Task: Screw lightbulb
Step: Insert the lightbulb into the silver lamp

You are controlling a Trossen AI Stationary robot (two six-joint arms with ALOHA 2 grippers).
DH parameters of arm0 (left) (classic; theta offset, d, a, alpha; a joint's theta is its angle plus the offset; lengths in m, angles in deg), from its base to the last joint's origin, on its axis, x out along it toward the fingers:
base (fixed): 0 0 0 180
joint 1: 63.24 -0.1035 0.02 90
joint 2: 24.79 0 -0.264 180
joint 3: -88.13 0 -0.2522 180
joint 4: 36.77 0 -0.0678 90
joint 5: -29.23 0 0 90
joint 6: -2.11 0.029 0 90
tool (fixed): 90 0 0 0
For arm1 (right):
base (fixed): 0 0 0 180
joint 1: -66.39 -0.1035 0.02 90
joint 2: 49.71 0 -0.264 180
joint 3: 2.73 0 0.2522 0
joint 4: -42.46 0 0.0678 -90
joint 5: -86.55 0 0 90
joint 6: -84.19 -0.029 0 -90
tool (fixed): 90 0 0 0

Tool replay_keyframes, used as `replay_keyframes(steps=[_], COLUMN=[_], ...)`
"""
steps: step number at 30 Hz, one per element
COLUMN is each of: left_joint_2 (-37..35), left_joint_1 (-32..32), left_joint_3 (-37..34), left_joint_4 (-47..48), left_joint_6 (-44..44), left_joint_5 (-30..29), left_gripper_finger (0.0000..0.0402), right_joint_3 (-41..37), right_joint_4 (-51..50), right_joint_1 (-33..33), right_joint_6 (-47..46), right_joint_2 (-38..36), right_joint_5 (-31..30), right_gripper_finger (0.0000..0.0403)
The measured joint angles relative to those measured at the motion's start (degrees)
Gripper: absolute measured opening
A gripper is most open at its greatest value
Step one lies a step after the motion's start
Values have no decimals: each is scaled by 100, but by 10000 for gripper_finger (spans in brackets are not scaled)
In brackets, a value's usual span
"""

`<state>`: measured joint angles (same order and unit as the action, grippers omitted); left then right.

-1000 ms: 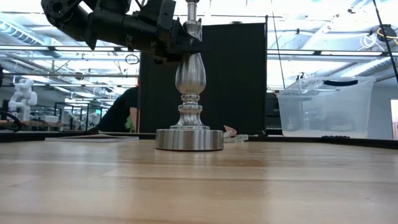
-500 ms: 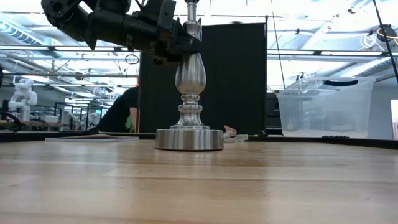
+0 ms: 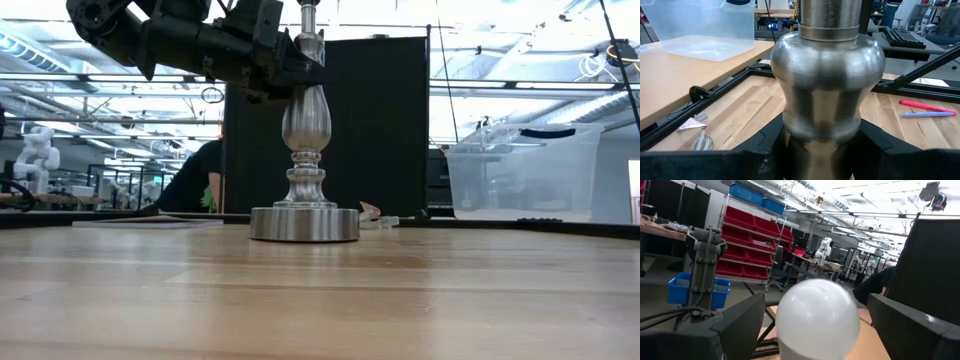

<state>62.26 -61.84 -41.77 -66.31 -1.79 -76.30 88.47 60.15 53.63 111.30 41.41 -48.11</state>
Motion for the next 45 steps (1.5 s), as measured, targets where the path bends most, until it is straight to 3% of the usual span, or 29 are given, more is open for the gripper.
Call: replay_keyframes(steps=[17, 29, 35, 39, 45], left_joint_2=[0, 0, 0, 0, -2], left_joint_1=[0, -4, -4, -4, -4], left_joint_3=[0, 0, 0, 0, 0], left_joint_4=[-7, -4, -3, -2, 20], left_joint_6=[79, 117, 116, 118, 141], left_joint_5=[29, 151, 158, 176, 188], left_gripper_finger=[158, 158, 158, 158, 158], right_joint_3=[795, 2243, 3632, 4254, 4502], right_joint_4=[-428, -3606, -5841, -6576, -7281], right_joint_1=[-386, -326, -47, 177, 313], right_joint_6=[1938, 1268, 124, -237, -256], right_joint_2=[0, 2, 0, -6, -5], right_joint_5=[1, 193, 1352, 1761, 1765], right_gripper_finger=[345, 345, 345, 345, 345])
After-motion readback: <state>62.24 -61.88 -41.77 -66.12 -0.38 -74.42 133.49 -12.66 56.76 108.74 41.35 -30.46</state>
